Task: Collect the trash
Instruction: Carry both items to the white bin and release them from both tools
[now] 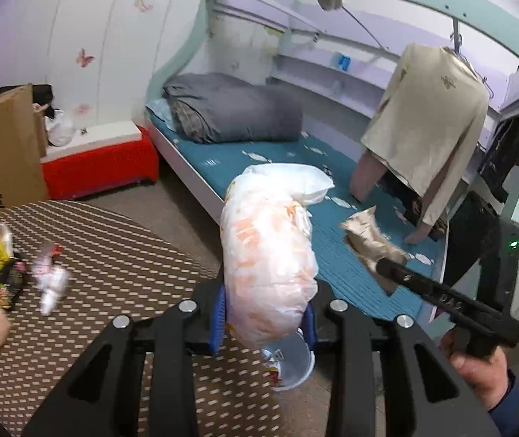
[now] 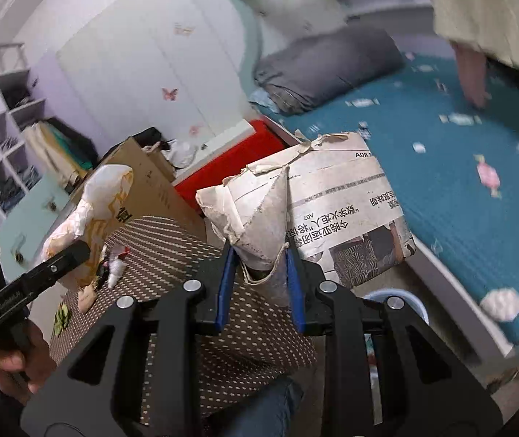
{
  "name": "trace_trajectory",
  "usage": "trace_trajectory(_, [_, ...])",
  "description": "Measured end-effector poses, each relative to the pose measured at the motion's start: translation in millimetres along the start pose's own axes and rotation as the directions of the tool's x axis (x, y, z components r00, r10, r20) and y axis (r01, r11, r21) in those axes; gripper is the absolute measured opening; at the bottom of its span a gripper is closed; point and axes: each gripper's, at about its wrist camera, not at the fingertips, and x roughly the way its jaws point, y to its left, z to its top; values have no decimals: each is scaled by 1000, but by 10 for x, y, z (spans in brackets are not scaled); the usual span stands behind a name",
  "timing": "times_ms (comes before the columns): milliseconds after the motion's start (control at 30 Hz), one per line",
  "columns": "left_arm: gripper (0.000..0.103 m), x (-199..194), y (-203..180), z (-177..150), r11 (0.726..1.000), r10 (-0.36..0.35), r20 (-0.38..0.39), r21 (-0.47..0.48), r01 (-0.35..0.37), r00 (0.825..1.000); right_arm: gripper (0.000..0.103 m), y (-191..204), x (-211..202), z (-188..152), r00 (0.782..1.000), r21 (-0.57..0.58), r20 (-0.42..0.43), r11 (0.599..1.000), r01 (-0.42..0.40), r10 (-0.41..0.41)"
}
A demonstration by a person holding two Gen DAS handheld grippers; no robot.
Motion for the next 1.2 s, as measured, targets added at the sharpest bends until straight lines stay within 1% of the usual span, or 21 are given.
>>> trace_trajectory(100, [32, 263, -135, -32, 1000, -23, -46, -16, 23, 999, 26, -249, 183, -50, 999, 60, -48, 998, 12, -9])
trace_trajectory(167, [32, 490, -255, -91, 1000, -26, -91, -2, 26, 996, 26, -399, 329, -111, 996, 101, -84, 995, 22, -13])
trace_trajectory(300, [32, 900, -439, -198, 999, -34, -180, 18, 38, 983, 26, -710, 606, -239, 988, 180, -149, 982, 54, -27])
trace_trajectory(433, [32, 1221, -557, -280, 999, -37, -240, 28, 45, 970, 27, -991, 878, -341, 980, 233, -199, 970, 65, -18])
trace_trajectory(533, [32, 1427, -614, -333, 998, -33, -278, 35, 45, 960, 36, -1228, 1107, -423, 971, 287, -240, 954, 91, -20])
trace_trajectory(567, [32, 1487, -629, -352, 998, -32, -289, 38, 45, 957, 52, -1309, 1174, -453, 969, 301, -246, 948, 100, -24])
trace_trajectory(600, [32, 1541, -643, -366, 998, -31, -297, 38, 45, 954, 64, -1389, 1242, -489, 968, 313, -252, 944, 103, -22])
trace_trajectory(633, [32, 1618, -662, -383, 998, -28, -311, 40, 42, 950, 68, -1438, 1285, -517, 965, 318, -260, 941, 117, -32])
trace_trajectory(667, [32, 1656, -672, -396, 998, -27, -320, 41, 42, 947, 75, -1536, 1328, -567, 959, 333, -278, 930, 158, -64])
trace_trajectory(700, [32, 1730, -693, -417, 998, -27, -338, 43, 44, 941, 84, -1601, 1328, -592, 956, 348, -282, 920, 177, -77])
trace_trajectory(767, [32, 1819, -731, -452, 997, -26, -359, 55, 49, 933, 95, -1703, 1226, -643, 959, 400, -263, 893, 205, -102])
trace_trajectory(833, [32, 1923, -772, -496, 996, -21, -379, 68, 50, 925, 96, -1741, 1066, -652, 965, 426, -229, 879, 215, -125])
trace_trajectory(900, [32, 2048, -820, -550, 995, -20, -408, 78, 57, 913, 97, -1727, 860, -624, 967, 421, -193, 877, 232, -163])
trace_trajectory(967, [33, 2124, -846, -610, 994, -15, -426, 92, 59, 905, 97, -1710, 682, -562, 969, 415, -160, 878, 239, -188])
trace_trajectory(1000, [34, 2195, -869, -652, 993, -16, -447, 100, 67, 894, 97, -1695, 572, -533, 970, 416, -139, 878, 238, -197])
trace_trajectory(1033, [37, 2255, -896, -693, 992, -24, -467, 100, 80, 884, 97, -1678, 485, -508, 971, 417, -121, 878, 237, -204])
trace_trajectory(1067, [48, 2277, -908, -712, 991, -27, -478, 102, 86, 878, 97, -1659, 413, -482, 972, 417, -107, 879, 234, -208])
trace_trajectory(1100, [56, 2307, -899, -725, 990, -21, -482, 110, 84, 876, 97, -1632, 343, -457, 974, 415, -90, 881, 225, -206])
trace_trajectory(1133, [81, 2309, -905, -730, 990, 6, -469, 126, 60, 883, 97, -1629, 303, -456, 976, 414, -80, 884, 218, -203])
trace_trajectory(1167, [91, 2291, -892, -723, 990, 28, -452, 133, 36, 891, 97, -1591, 263, -434, 977, 408, -70, 888, 211, -200])
trace_trajectory(1200, [91, 2269, -883, -717, 991, 44, -437, 135, 17, 898, 97, -1552, 232, -415, 978, 399, -63, 893, 208, -199])
